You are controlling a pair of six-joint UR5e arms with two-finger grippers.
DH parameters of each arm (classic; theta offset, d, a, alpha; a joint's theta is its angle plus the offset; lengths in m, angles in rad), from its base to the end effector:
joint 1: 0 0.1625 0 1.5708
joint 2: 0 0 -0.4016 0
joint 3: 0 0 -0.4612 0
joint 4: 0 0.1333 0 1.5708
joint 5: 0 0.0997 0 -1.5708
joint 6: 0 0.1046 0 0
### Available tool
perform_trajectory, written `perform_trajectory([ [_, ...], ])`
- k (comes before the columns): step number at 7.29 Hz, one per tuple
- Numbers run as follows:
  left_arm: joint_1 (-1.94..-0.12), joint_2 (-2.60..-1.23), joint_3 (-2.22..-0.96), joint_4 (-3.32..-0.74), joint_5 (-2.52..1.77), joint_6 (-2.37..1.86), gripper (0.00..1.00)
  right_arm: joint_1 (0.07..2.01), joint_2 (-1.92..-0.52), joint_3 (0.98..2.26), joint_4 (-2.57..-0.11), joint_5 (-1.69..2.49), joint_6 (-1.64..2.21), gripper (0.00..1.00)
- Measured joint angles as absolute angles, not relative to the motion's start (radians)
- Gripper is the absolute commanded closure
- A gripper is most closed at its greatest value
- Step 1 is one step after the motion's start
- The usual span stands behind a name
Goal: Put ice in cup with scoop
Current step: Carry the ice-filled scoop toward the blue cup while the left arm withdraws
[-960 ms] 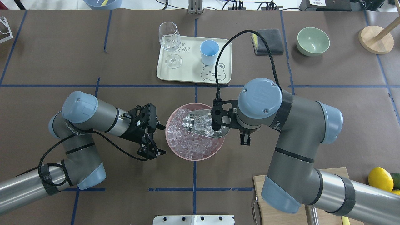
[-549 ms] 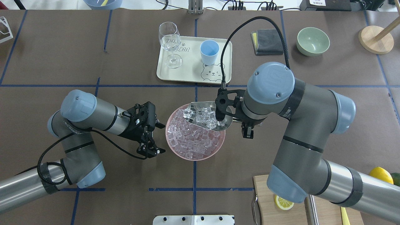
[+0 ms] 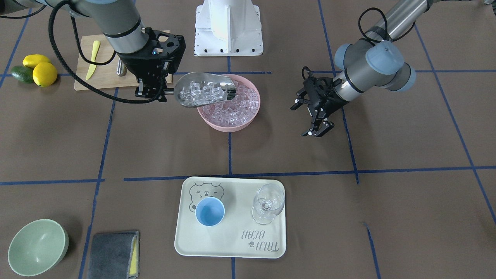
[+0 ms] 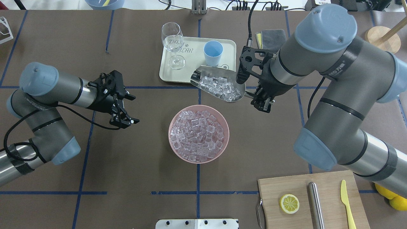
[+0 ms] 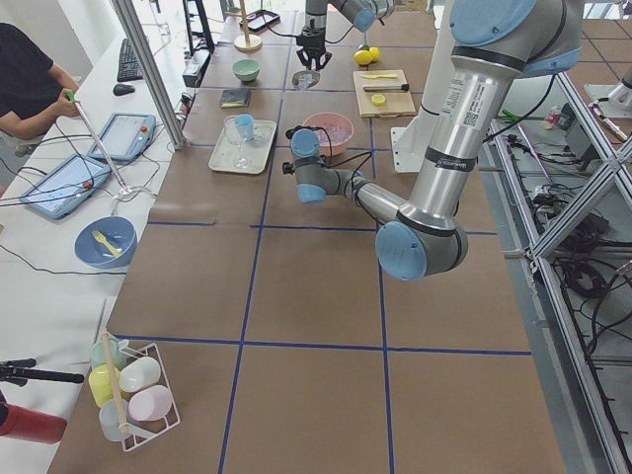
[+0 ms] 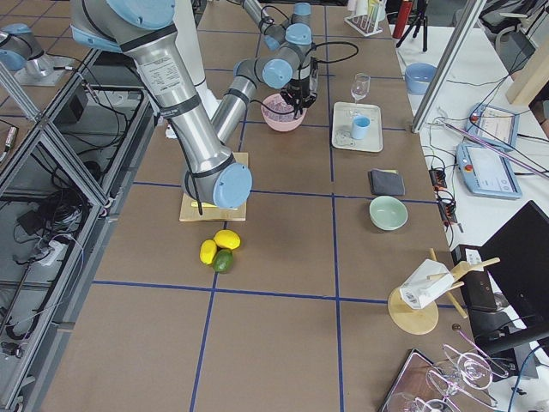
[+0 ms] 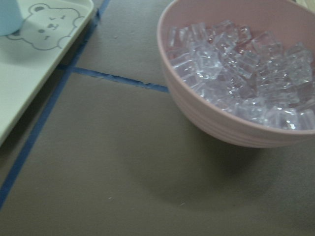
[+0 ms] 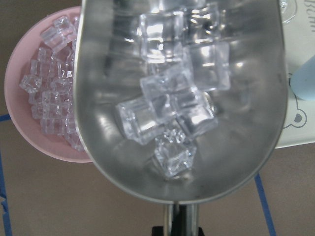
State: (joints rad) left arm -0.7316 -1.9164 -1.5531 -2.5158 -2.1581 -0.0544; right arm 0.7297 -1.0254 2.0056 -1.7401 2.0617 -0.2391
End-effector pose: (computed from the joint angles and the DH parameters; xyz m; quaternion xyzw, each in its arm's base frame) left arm 0.4595 -0.5138 0.3221 0.4125 0.4557 0.4533 0.6455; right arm -0.3918 -0.4631 0.1140 0.2992 -0.3267 -0.5406 0.7152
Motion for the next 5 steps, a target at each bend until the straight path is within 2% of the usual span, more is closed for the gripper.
perform_trajectory([
  [3, -0.879, -1.898, -1.555, -2.39, -2.157, -0.052, 0.0, 0.773, -1.017, 1.994, -1.743, 2.068, -0.155, 1.0],
  [5, -1.024, -1.882, -1.561, -2.274, -2.161, -0.054, 0.0, 0.807, -1.002, 1.979, -1.828, 2.062, -0.117, 1.0],
])
